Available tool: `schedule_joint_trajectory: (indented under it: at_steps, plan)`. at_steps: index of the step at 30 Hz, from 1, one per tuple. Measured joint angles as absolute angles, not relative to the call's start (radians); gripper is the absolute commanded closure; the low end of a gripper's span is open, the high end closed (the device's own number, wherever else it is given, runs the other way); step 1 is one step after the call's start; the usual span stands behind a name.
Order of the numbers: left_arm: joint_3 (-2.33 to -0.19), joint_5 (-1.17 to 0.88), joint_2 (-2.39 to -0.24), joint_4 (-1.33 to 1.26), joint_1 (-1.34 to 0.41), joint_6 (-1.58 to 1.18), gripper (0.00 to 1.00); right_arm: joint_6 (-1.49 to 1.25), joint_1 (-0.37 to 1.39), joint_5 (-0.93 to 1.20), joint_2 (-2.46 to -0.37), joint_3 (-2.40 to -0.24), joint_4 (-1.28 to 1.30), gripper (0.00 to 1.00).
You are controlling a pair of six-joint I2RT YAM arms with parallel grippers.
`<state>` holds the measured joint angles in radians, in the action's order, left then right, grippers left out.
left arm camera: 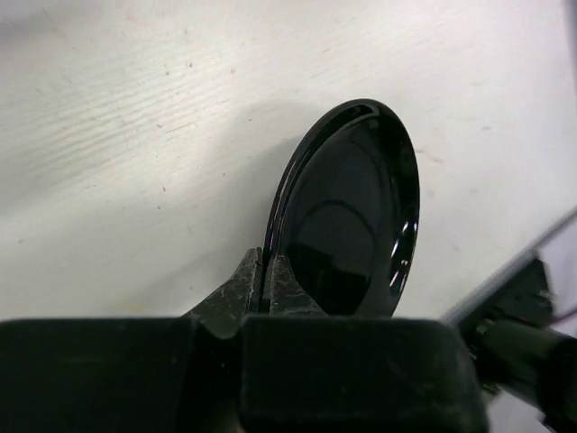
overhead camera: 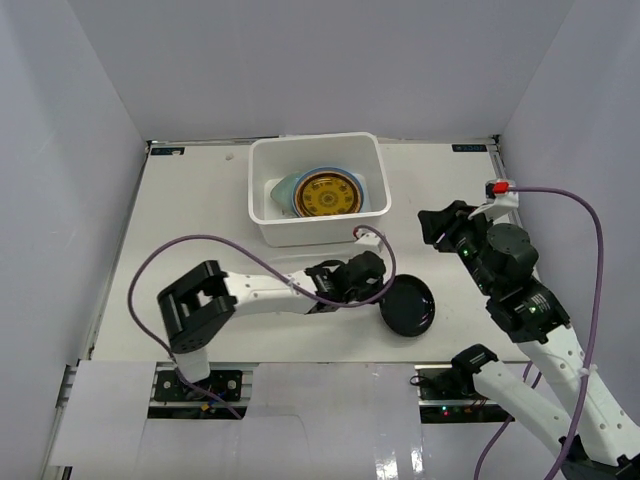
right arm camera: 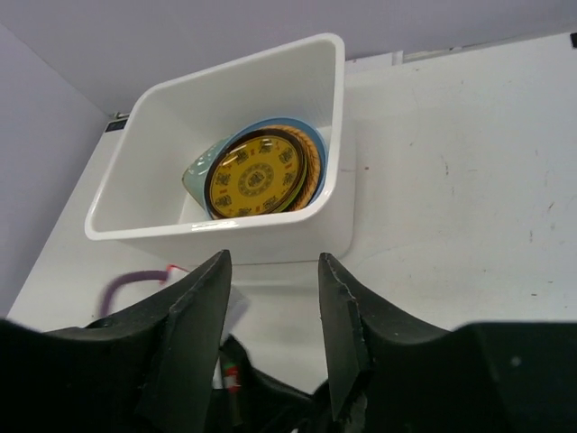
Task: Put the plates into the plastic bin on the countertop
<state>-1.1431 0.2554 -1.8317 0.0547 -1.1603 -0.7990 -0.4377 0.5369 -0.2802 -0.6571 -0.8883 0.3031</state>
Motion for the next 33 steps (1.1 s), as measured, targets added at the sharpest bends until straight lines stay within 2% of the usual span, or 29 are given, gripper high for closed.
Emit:
schedule_joint_trajectory:
  at_steps: [3, 5, 8, 11, 14, 19, 26, 30, 33]
  plan:
    - [-1.084, 0.244, -1.638, 0.078, -1.139, -0.781, 1.0, -0.435, 0.537, -0.298, -0.614, -0.916, 0.323, 0.43]
    - [-1.071, 0.215, -1.509, 0.074, -1.091, -0.777, 1.0, -0.434, 0.537, -0.311, -0.579, -0.936, 0.339, 0.43]
    - [-1.074, 0.154, -1.327, 0.062, -0.936, -0.773, 1.0, -0.433, 0.537, -0.319, -0.53, -0.963, 0.348, 0.43]
    - [-1.142, 0.141, -1.248, 0.094, -0.771, -0.751, 1.0, -0.434, 0.537, -0.319, -0.518, -0.971, 0.347, 0.43]
    - [-1.271, 0.125, -1.281, 0.134, -0.655, -0.708, 1.0, -0.437, 0.537, -0.305, -0.539, -0.964, 0.354, 0.42]
    - [-1.425, 0.105, -1.456, 0.204, -0.52, -0.625, 1.0, -0.445, 0.537, -0.247, -0.572, -0.933, 0.362, 0.41]
    - [-1.473, 0.059, -1.741, 0.311, -0.398, -0.589, 1.0, -0.461, 0.537, -0.179, -0.595, -0.885, 0.364, 0.41]
    - [-1.473, 0.041, -1.82, 0.359, -0.393, -0.578, 1.0, -0.469, 0.537, -0.152, -0.599, -0.86, 0.363, 0.4]
    - [-1.473, 0.034, -1.826, 0.368, -0.395, -0.571, 0.75, -0.481, 0.537, -0.127, -0.606, -0.852, 0.357, 0.39]
